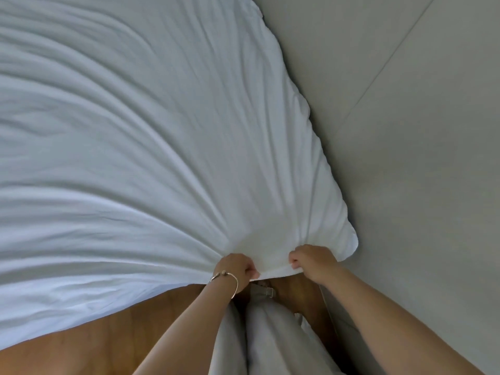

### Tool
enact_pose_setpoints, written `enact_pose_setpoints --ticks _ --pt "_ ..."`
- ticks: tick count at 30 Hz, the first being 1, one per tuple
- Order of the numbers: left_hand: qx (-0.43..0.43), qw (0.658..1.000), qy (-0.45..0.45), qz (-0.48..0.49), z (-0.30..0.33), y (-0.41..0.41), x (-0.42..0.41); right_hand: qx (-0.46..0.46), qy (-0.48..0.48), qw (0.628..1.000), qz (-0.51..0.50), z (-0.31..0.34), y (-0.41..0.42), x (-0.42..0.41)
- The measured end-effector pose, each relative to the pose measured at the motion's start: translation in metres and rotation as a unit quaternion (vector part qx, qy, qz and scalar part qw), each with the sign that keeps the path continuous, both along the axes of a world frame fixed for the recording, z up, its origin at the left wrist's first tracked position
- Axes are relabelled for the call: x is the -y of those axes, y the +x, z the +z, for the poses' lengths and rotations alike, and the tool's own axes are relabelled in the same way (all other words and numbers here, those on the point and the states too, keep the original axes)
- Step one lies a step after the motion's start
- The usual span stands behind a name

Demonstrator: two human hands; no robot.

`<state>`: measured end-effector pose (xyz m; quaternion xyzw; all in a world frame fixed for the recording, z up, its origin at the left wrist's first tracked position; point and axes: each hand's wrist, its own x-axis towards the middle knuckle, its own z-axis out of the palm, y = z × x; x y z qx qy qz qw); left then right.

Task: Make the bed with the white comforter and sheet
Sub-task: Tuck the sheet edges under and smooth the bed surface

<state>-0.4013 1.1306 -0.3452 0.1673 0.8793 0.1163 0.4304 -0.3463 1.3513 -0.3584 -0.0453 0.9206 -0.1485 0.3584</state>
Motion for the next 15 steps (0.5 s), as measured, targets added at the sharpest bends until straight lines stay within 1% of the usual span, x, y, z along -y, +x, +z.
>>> enact_pose_setpoints --ticks 1,3,4,6,8,9,11,12,13,15 --pt "0.009 1.000 -0.010 -0.010 -0.002 -0.002 -0.002 0.002 0.006 1.000 0.012 0.002 -0.006 -0.003" --pt "-0.002 0.999 -0.026 -0.040 -0.003 -0.002 -0.008 -0.043 0.043 0.997 0.057 0.006 -0.014 -0.014" --pt "-0.025 0.998 -0.016 -0.047 -0.006 0.000 -0.011 -0.056 0.076 0.993 0.072 0.007 -0.011 -0.024" --pt "-0.086 0.993 0.031 -0.071 -0.008 0.006 -0.022 -0.064 0.130 0.988 0.058 0.007 -0.001 -0.045" --pt "-0.139 0.979 0.053 -0.137 -0.013 0.011 -0.033 -0.092 0.154 0.981 0.072 0.005 0.006 -0.058" --pt "-0.147 0.974 0.051 -0.163 -0.016 0.013 -0.040 -0.120 0.162 0.975 0.092 0.001 0.006 -0.062" --pt "-0.163 0.964 0.028 -0.208 -0.021 0.017 -0.052 -0.214 0.151 0.959 0.109 -0.004 0.005 -0.064" --pt "-0.181 0.961 0.019 -0.210 -0.022 0.017 -0.058 -0.239 0.138 0.954 0.115 -0.004 0.003 -0.065" --pt "-0.174 0.964 0.011 -0.200 -0.019 0.015 -0.064 -0.264 0.121 0.950 0.116 -0.006 0.003 -0.067" --pt "-0.169 0.973 0.009 -0.154 -0.019 0.011 -0.066 -0.275 0.074 0.953 0.102 -0.010 0.003 -0.075"
